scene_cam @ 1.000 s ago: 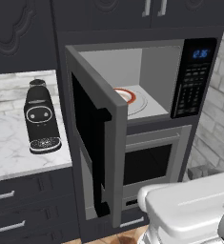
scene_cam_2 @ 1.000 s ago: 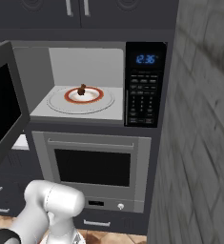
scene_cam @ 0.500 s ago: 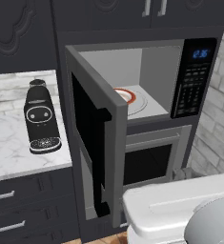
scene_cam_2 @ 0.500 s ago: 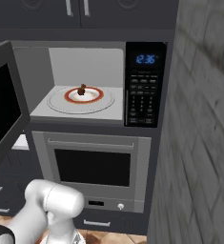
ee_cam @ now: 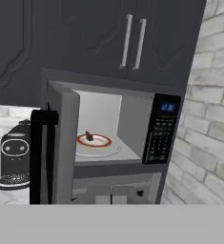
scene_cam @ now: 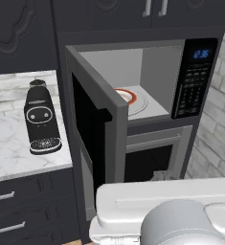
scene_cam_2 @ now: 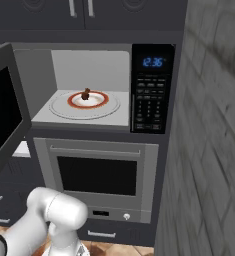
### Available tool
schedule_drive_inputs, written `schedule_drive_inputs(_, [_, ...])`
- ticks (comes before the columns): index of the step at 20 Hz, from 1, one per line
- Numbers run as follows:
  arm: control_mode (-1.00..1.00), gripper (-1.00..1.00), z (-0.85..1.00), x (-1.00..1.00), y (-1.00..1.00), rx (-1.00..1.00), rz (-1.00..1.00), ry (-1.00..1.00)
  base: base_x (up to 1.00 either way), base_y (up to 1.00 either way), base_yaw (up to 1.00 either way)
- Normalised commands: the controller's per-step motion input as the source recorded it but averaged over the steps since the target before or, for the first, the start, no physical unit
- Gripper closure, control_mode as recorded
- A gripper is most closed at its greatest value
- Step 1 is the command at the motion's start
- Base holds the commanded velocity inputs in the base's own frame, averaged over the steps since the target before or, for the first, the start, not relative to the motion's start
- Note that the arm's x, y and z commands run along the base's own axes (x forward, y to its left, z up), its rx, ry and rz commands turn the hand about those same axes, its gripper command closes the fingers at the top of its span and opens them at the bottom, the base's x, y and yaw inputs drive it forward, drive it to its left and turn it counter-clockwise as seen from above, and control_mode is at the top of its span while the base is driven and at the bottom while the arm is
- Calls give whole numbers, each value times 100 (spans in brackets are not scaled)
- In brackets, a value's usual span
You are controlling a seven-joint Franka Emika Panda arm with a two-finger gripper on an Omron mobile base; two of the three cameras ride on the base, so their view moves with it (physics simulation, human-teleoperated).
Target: Transport the chicken drumstick from the fridge to the microwave and turn on the microwave.
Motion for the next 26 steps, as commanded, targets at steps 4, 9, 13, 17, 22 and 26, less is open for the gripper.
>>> schedule_drive_inputs(4, [-100, 100, -17, 21, 19, 0, -12, 0, 0, 0, 0])
schedule_drive_inputs(9, [-100, 100, -24, 25, 19, 0, -12, 0, 0, 0, 0])
schedule_drive_inputs(13, [-100, 100, -30, 24, 19, 0, -12, 0, 0, 0, 0])
schedule_drive_inputs(17, [-100, 100, -32, 25, 18, 0, -12, 0, 0, 0, 0])
schedule_drive_inputs(22, [-100, 100, -19, 19, 24, 0, -11, 0, 0, 0, 0])
schedule_drive_inputs(26, [-100, 100, -10, 20, 23, 0, -10, 0, 0, 0, 0])
